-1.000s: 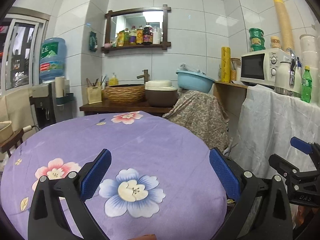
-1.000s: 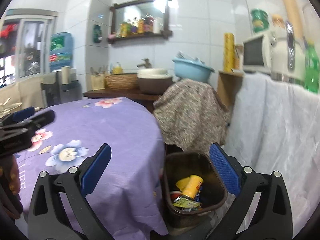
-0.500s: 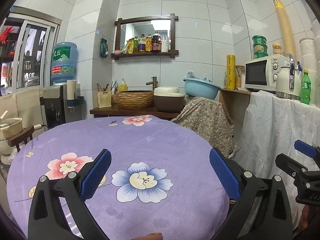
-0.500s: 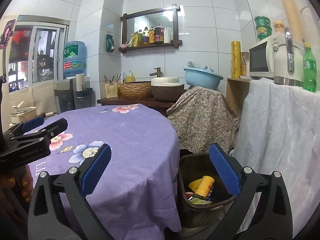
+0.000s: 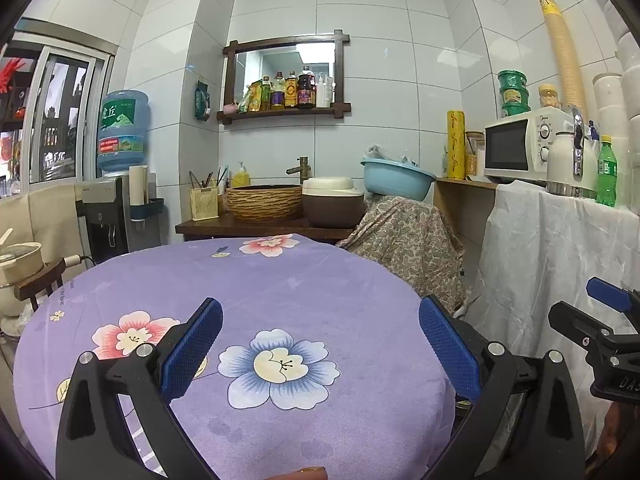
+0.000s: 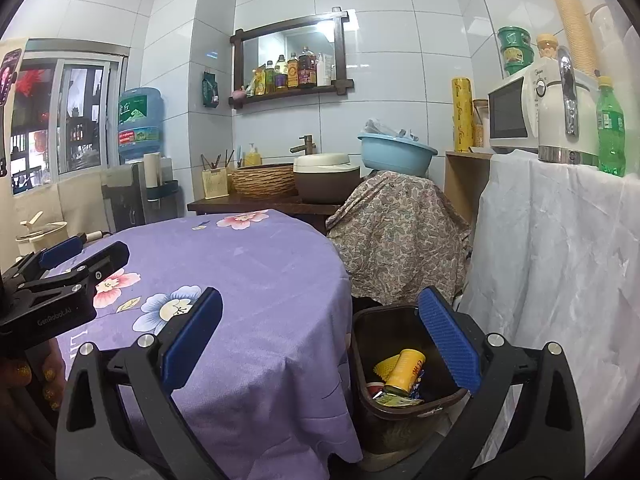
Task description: Collect trash
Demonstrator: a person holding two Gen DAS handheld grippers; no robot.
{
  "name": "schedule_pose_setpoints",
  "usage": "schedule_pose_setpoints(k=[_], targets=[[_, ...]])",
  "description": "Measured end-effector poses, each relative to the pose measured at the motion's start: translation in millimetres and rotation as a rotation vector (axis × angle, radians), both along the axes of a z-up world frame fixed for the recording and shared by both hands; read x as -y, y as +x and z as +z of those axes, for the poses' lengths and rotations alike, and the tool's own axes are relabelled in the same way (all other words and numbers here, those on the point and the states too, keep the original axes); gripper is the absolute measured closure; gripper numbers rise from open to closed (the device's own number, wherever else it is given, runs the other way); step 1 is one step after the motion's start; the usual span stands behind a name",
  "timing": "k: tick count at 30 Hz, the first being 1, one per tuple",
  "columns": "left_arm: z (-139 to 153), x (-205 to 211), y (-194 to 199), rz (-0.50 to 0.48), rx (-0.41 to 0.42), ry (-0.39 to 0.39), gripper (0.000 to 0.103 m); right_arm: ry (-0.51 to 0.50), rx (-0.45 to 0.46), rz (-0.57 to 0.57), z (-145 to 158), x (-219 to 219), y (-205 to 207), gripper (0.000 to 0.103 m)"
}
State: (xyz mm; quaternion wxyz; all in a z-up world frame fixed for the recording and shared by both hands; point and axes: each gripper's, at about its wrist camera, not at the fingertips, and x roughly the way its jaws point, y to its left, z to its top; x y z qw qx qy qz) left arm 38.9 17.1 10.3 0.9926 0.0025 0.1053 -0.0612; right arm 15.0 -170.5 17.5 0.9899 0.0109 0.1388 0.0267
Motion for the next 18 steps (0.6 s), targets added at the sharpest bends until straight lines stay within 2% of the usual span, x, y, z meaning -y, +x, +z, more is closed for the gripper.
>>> schedule_pose_setpoints(k=[18], targets=[[-2.3, 1.8, 2.8, -0.004, -0.015, 0.007, 0.005, 0.002, -0.008, 0.001, -2.0, 0.2, 2.3, 0.006]])
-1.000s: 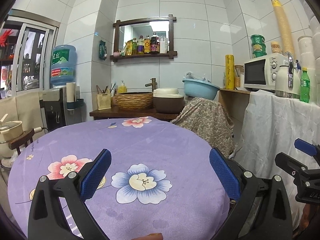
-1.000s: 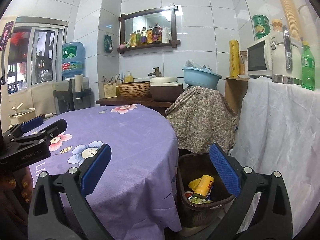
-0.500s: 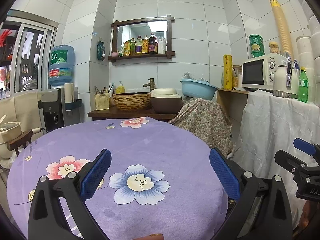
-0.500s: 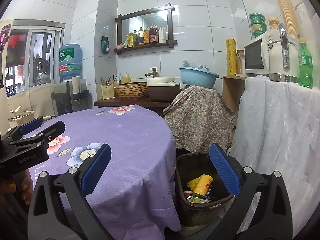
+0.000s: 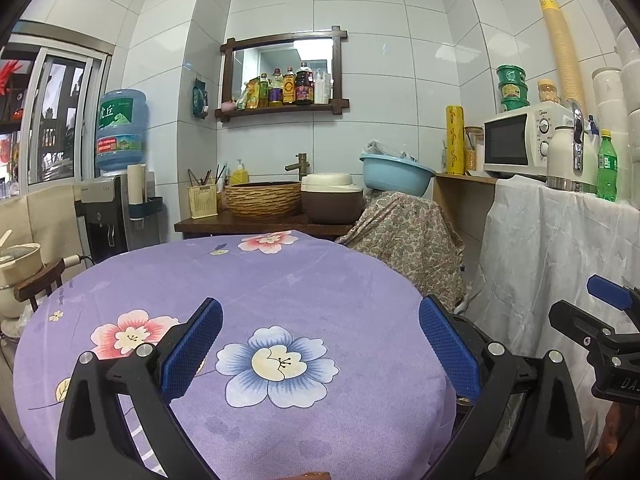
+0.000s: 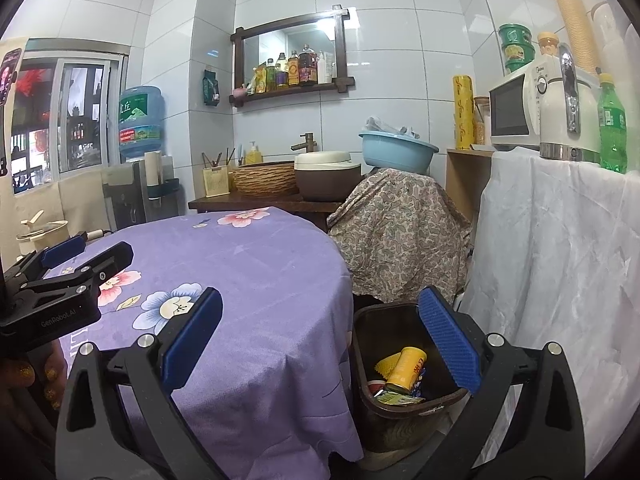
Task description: Collect trash
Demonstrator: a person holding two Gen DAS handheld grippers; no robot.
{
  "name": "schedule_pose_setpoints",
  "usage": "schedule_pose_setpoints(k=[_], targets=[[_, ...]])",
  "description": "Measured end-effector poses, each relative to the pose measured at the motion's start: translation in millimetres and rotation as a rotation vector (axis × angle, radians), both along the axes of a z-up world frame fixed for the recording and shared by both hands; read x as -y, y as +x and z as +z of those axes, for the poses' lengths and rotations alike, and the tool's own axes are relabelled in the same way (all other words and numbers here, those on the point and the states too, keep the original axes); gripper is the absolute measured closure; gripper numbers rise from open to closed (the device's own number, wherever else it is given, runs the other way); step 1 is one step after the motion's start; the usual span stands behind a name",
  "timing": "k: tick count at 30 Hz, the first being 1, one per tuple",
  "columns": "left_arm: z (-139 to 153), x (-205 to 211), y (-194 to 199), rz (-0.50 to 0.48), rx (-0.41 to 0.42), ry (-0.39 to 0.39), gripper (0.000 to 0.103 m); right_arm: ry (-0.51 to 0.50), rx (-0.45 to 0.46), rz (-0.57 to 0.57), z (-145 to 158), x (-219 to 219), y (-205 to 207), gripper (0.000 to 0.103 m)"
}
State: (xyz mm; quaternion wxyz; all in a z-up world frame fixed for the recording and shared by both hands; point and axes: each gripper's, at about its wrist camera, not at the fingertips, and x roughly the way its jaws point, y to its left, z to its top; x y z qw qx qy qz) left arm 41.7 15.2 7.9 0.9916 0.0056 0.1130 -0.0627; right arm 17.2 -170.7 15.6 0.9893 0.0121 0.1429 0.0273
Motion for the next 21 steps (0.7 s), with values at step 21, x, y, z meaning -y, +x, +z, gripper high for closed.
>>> schedule_pose_setpoints(k=[21], targets=[[-2.5, -0.7, 1.7, 0.002, -0.003, 0.008, 0.005, 0.006, -0.01, -0.009, -3.2, 3.4, 0.2, 0.006]])
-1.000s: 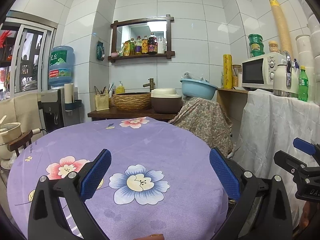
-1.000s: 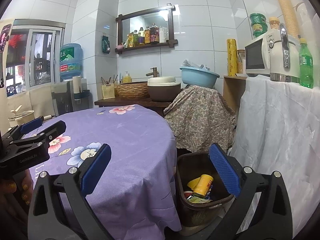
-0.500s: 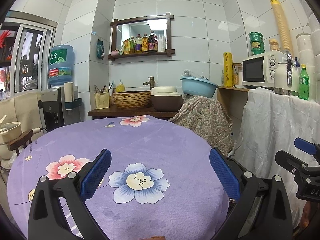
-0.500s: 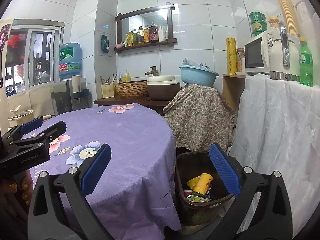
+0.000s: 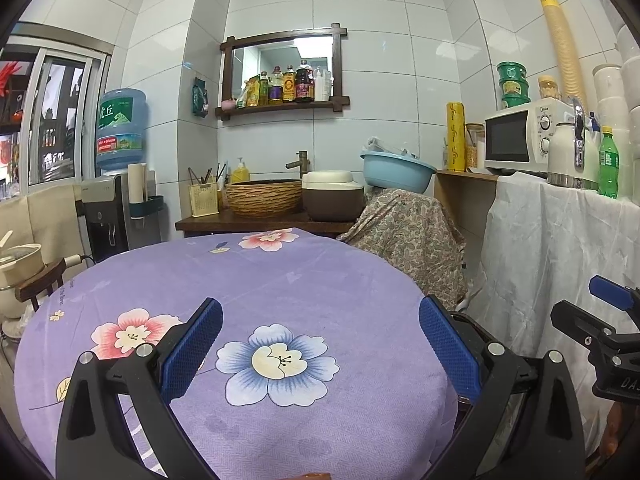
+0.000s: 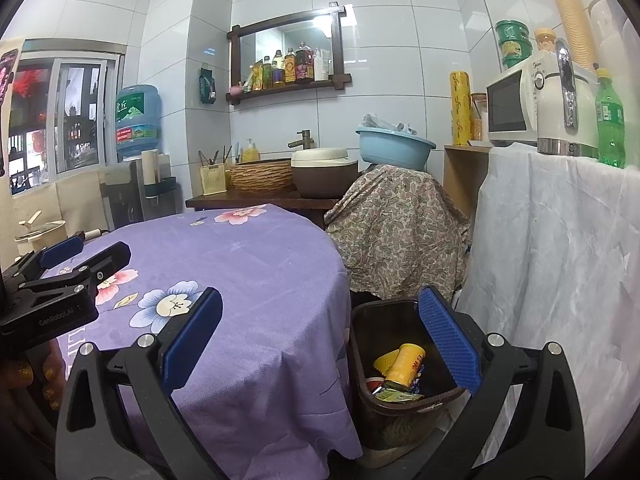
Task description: Collect trash
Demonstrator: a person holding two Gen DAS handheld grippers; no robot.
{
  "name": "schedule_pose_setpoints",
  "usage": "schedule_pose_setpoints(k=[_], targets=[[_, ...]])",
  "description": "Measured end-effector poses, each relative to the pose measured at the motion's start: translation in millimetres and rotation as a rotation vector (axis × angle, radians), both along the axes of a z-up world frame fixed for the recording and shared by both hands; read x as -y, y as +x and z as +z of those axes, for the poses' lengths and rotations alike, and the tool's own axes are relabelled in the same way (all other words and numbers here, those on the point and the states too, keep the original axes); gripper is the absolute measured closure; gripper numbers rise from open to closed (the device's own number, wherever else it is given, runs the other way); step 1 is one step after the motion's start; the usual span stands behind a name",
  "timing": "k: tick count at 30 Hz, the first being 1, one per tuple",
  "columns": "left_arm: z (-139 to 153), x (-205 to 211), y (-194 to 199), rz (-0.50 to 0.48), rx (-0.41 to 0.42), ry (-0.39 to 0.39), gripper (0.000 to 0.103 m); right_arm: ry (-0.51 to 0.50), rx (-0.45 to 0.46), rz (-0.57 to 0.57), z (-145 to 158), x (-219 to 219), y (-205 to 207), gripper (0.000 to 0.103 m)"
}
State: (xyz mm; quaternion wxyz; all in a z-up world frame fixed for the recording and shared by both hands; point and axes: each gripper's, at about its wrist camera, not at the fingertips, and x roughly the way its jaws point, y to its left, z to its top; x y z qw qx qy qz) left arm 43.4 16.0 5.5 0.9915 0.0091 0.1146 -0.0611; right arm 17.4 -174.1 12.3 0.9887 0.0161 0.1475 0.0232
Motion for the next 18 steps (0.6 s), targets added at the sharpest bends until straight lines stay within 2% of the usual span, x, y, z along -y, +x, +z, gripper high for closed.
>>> schedule_pose_setpoints(k=[18], targets=[[-0.1, 0.2, 3.5, -0.008, -0.022, 0.007, 0.005, 0.005, -0.011, -0.009, -2.2, 0.9, 2.4, 0.006]])
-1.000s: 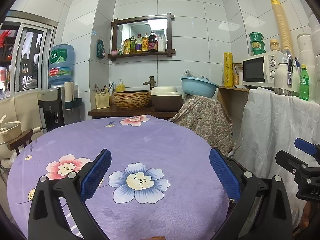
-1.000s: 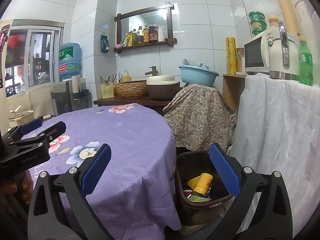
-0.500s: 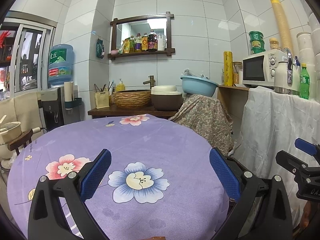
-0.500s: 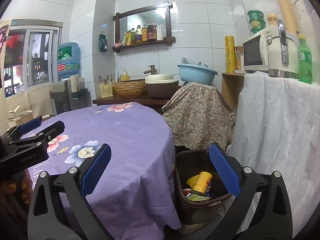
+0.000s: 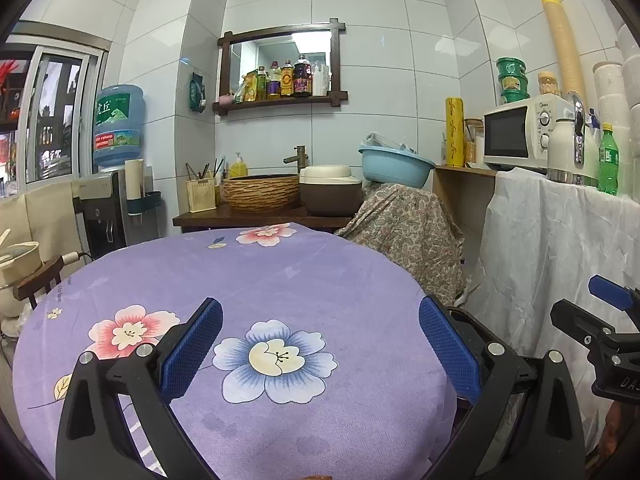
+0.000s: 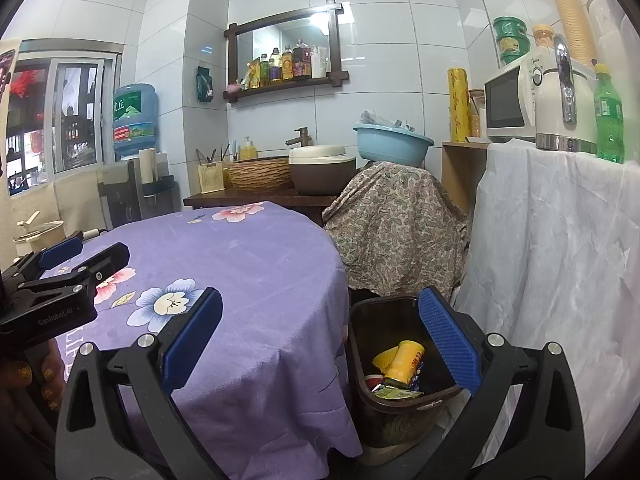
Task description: Collect trash
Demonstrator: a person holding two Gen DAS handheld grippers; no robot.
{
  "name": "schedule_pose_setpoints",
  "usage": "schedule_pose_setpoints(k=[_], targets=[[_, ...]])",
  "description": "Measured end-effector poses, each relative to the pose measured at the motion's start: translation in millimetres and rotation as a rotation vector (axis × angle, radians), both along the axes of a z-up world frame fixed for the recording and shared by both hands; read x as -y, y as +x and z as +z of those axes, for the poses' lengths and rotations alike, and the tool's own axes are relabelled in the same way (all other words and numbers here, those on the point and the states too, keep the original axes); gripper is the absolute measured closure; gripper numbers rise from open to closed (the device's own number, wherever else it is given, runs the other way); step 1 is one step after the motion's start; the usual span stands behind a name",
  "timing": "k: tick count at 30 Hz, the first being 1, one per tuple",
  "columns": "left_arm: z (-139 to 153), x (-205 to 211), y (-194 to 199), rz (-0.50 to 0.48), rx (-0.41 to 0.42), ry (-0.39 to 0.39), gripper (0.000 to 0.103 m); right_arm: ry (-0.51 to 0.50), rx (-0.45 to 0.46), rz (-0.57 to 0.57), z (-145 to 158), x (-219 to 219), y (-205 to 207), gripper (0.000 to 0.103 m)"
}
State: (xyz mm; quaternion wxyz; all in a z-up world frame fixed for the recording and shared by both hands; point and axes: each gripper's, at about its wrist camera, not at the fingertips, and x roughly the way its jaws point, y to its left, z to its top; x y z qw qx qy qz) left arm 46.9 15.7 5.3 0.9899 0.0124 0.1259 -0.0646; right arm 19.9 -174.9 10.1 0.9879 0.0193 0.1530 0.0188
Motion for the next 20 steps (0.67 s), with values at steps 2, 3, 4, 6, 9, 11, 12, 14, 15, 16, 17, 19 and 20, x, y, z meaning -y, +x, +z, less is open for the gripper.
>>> schedule_pose_setpoints(k=[2, 3, 4, 6, 9, 11, 12, 14, 15, 16, 17, 19, 20], targets=[[-0.4, 0.7, 0.2, -0.001, -0.004, 0.002, 0.005, -0.001, -0.001, -0.003, -0.3, -0.4, 0.4, 0.006], [-0.3, 0.8, 0.7, -0.003, -0.006, 0.003, 0.005, -0.001, -0.002, -0.003, -0.5, -0.6, 0.7, 0.006], [-0.6, 0.8, 0.9, -0.004, -0.009, 0.002, 0.005, -0.001, -0.003, -0.003, -0.7, -1.0, 1.0, 0.006], [-1.0, 0.9, 1.6, -0.008, -0.014, 0.0, 0.005, -0.001, -0.005, -0.003, -1.4, -0.9, 1.5, 0.006], [-1.2, 0.6, 2.2, -0.009, -0.018, -0.004, 0.005, 0.001, -0.009, -0.003, -2.2, -0.9, 1.9, 0.006], [-1.2, 0.4, 2.5, -0.007, -0.02, -0.004, 0.005, 0.002, -0.011, -0.003, -2.7, -0.6, 2.4, 0.006], [-1.5, 0.0, 3.0, -0.008, -0.024, -0.005, 0.005, 0.002, -0.011, -0.004, -2.6, -0.5, 2.6, 0.006], [-1.6, 0.3, 4.0, -0.005, -0.031, -0.006, 0.005, 0.002, -0.014, -0.003, -2.5, -0.6, 3.4, 0.006], [-1.8, 0.5, 4.9, -0.002, -0.034, -0.007, 0.005, 0.002, -0.014, -0.002, -2.6, -0.5, 3.2, 0.006], [-2.0, 0.3, 5.3, 0.0, -0.037, -0.008, 0.005, 0.002, -0.014, -0.002, -3.1, -0.7, 3.6, 0.006], [-2.2, 0.0, 5.7, 0.002, -0.039, -0.008, 0.005, 0.002, -0.015, -0.002, -3.0, -0.9, 3.7, 0.006], [-2.6, -0.6, 6.4, 0.006, -0.041, -0.011, 0.005, 0.002, -0.018, -0.002, -3.5, -1.1, 4.8, 0.006], [-2.5, -0.4, 6.9, 0.007, -0.043, -0.012, 0.005, 0.002, -0.018, -0.002, -3.5, -1.2, 5.1, 0.006]])
